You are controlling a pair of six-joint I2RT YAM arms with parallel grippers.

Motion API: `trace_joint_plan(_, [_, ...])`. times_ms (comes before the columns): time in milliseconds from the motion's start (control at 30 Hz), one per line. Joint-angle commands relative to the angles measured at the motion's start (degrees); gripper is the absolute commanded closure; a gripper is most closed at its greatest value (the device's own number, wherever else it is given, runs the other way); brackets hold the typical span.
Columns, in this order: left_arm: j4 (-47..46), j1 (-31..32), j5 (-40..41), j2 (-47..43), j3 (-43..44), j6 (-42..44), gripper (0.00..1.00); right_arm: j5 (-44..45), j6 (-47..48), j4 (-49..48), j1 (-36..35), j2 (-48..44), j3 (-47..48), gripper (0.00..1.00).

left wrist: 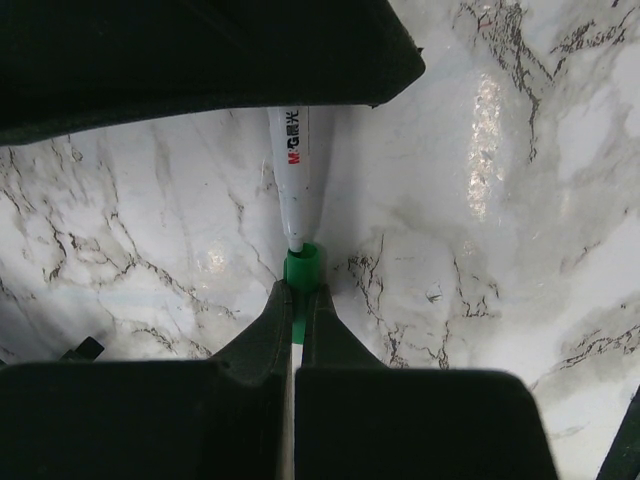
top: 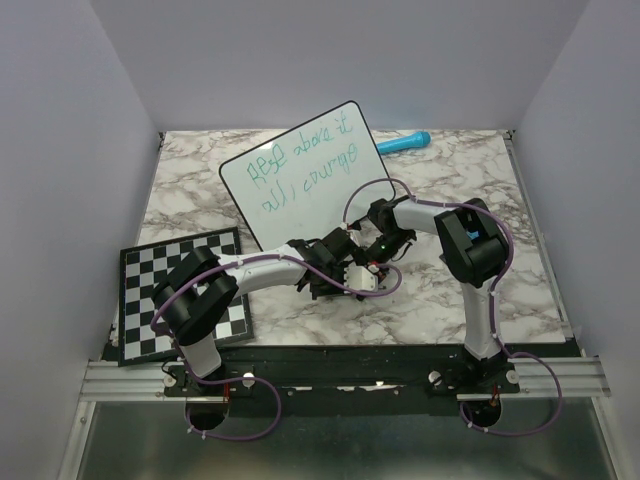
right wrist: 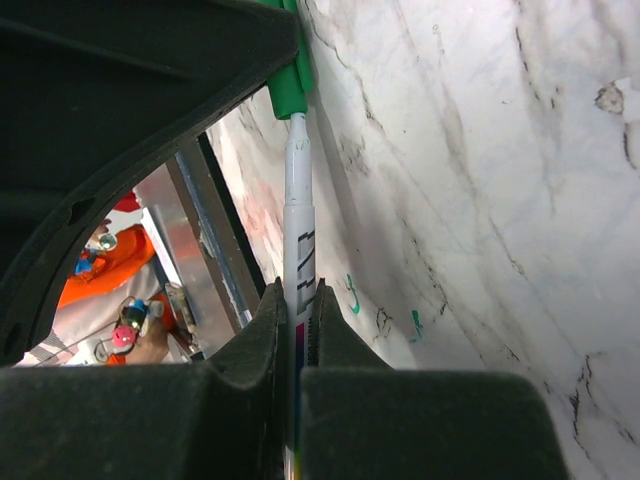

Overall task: Write a sentence on the whiteboard
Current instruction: Insert the whiteboard marker without the cap into the pen cap.

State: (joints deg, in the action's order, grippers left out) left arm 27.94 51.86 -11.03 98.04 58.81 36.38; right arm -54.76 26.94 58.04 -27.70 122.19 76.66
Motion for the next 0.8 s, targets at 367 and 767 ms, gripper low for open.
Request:
trace_joint_plan(367, [-2.9,1.0,-6.2,-1.8,2.3,-3.4,1.0,-4.1,0.1,-0.8,-0.5,1.4,2.3,0.99])
trace_joint_plan(767, [-4.8,1.6,-7.1,-2.8,2.8,-5.1,1.0,-5.5,1.1,-0.4,-0.6,0.8,2.4,0.99])
